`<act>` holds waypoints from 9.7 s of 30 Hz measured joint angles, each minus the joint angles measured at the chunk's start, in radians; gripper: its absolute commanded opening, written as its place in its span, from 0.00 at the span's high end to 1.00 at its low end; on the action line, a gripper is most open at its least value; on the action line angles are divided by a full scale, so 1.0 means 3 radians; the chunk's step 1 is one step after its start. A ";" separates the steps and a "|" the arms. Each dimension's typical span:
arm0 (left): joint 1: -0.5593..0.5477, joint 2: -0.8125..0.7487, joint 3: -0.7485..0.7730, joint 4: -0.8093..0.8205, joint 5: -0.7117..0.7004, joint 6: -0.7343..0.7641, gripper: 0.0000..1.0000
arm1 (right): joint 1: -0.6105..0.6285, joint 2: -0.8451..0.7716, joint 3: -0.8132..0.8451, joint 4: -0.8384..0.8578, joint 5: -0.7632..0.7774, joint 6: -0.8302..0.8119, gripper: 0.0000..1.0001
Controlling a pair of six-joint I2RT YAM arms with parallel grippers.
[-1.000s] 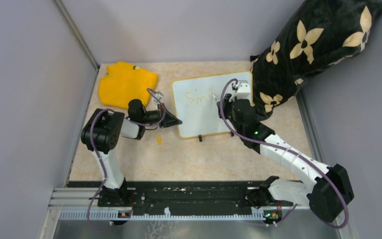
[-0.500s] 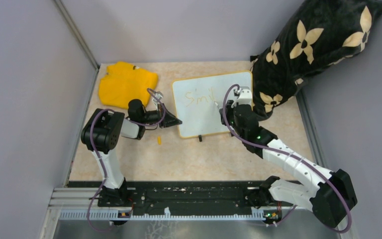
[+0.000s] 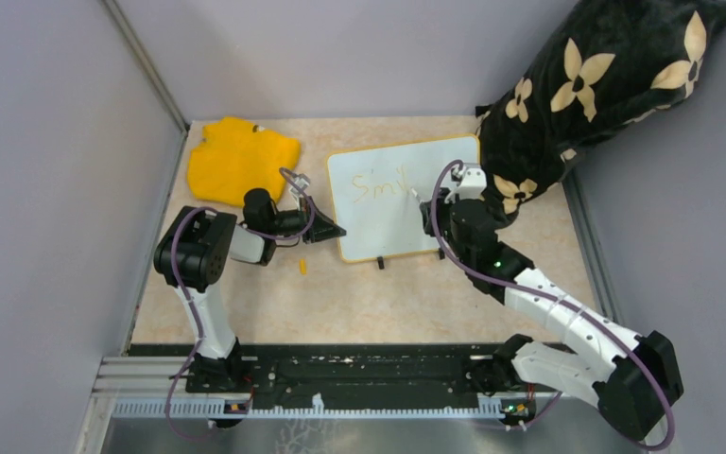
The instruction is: Write a sentence on the whiteboard
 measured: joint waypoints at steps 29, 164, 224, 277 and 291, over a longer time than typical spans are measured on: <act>-0.0004 0.0000 0.0000 -0.0003 -0.0003 0.0000 1.00 | -0.0160 0.0197 0.0088 -0.0014 0.0038 -0.0001 1.00; -0.0006 -0.0038 0.0006 -0.0140 -0.0011 0.0079 1.00 | 0.0609 -0.0994 0.0163 -0.0813 -0.0209 -0.0010 1.00; -0.0006 -0.0043 0.0045 -0.0286 0.0005 0.0197 1.00 | 0.1175 0.0853 0.0043 0.0017 0.0521 0.0320 1.00; -0.0006 -0.0057 0.0056 -0.0346 0.0004 0.0215 1.00 | 0.1190 0.0963 0.0025 -0.0219 0.0425 0.0360 1.00; -0.0006 -0.0066 0.0057 -0.0348 0.0003 0.0215 1.00 | 0.1190 0.0998 -0.0006 -0.0182 0.0278 0.0360 1.00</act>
